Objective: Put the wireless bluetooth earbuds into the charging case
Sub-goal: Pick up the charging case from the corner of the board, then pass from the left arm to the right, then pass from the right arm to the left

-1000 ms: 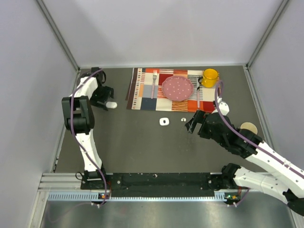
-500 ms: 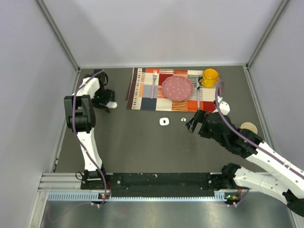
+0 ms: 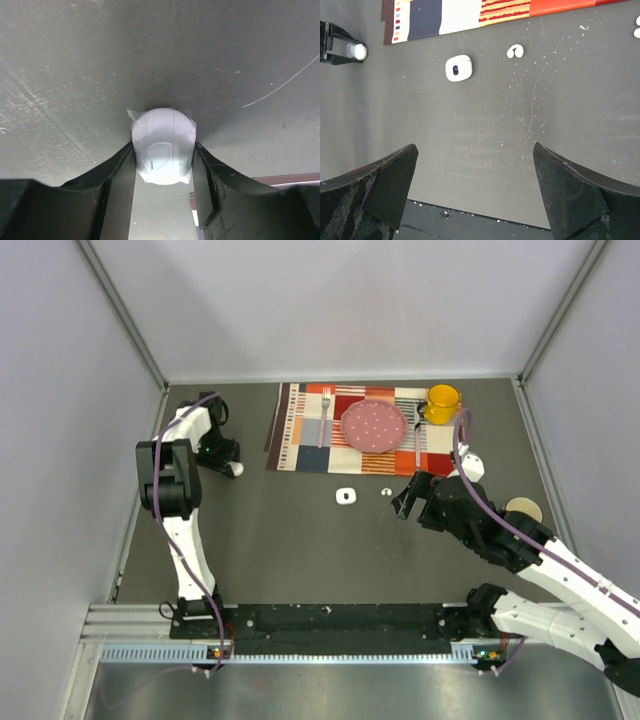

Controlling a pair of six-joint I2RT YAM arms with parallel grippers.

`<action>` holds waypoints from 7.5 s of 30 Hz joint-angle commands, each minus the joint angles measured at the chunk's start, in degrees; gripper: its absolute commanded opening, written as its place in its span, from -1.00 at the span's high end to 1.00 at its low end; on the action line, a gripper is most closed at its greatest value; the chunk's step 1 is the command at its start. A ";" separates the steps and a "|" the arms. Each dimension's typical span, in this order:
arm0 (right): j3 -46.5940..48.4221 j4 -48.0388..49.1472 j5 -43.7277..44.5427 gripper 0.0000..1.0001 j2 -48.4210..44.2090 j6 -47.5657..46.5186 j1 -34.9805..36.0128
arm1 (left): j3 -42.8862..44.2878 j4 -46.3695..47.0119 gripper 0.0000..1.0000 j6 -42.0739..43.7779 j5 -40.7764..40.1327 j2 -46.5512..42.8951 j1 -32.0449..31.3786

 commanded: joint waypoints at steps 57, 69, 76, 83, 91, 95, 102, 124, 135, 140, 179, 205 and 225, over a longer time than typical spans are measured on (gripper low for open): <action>-17.37 75.59 16.68 -0.53 12.11 -29.81 27.69 | -45.54 36.27 0.95 -17.93 2.33 -66.22 -43.48; -18.95 78.14 17.73 -0.47 14.75 -23.65 27.69 | -43.34 38.21 0.96 -18.55 0.84 -66.48 -46.99; -17.28 77.96 18.88 -0.45 15.63 -25.93 27.69 | -43.16 38.21 0.95 -19.60 0.75 -67.36 -47.78; -15.88 80.86 18.08 -0.41 18.35 -32.51 26.90 | -42.55 38.03 0.95 -19.51 0.75 -67.36 -48.75; -14.64 78.49 8.60 -0.28 17.74 -27.52 20.05 | -42.81 38.21 0.96 -19.60 -0.04 -68.16 -49.19; -12.45 75.33 6.66 -0.25 18.96 -24.80 19.25 | -42.81 38.21 0.96 -19.78 -0.04 -67.89 -49.28; -12.62 77.61 5.43 -0.15 20.90 -21.54 19.25 | -42.63 39.61 0.96 -19.69 0.92 -67.10 -49.28; -15.34 85.35 6.13 0.42 20.99 -21.89 18.37 | -44.30 41.20 0.96 -20.22 1.28 -67.27 -49.46; -15.70 84.03 5.87 0.89 20.38 -20.93 18.28 | -44.74 42.60 0.96 -20.22 1.89 -67.27 -49.37; -16.05 82.54 4.29 1.00 17.05 -20.48 18.28 | -47.37 50.73 0.73 -15.93 1.72 -68.85 -49.37; -3.21 52.03 -62.68 1.00 3.59 -8.62 -7.64 | -68.03 79.33 -0.85 50.98 22.53 -97.51 -47.52; -8.84 60.29 -66.20 1.00 3.32 -7.83 -7.64 | -66.98 104.65 -0.25 35.95 41.44 -78.00 -47.44; -11.21 65.48 -65.32 1.00 3.59 -5.02 -7.64 | -65.49 103.69 0.28 35.24 43.37 -75.10 -47.52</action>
